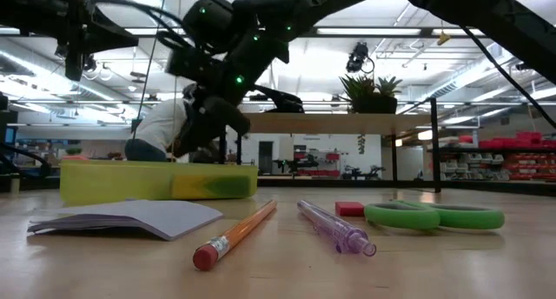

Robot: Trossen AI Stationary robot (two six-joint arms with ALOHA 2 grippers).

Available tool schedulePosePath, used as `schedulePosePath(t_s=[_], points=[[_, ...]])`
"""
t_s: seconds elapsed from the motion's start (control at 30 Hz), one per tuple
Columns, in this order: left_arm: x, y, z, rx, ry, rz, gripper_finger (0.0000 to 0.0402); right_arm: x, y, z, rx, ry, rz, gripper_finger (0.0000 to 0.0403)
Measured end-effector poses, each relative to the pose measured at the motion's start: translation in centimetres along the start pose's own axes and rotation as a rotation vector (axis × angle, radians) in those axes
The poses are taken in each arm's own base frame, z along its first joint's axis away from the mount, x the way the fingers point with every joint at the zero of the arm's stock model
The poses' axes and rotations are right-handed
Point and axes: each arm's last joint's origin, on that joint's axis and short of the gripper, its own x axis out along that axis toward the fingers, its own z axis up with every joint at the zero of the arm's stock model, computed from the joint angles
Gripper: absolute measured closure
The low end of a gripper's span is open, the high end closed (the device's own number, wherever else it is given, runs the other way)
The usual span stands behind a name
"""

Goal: Pack school essentials
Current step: Put the top orange pencil into the yellow supply box

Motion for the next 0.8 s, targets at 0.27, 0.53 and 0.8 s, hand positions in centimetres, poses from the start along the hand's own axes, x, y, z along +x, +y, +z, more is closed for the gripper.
schedulePosePath(t_s=[0.27,0.53,0.8], points=[[0.0,0.0,0.0,0.002,0.003,0.002,0.0383,-0.1,2.9,2.9,0.134,-0.090,0.032,0.0344],[0.0,0.0,0.0,-0.018,0.003,0.002,0.0372,-0.4,6.6,6.2,0.127,-0.212,0.049,0.0344],[0.0,0.3,-0.6,0.011,0.084,-0.003,0.0375,-0.4,6.4,6.3,0.165,-0.204,-0.015,0.0344]])
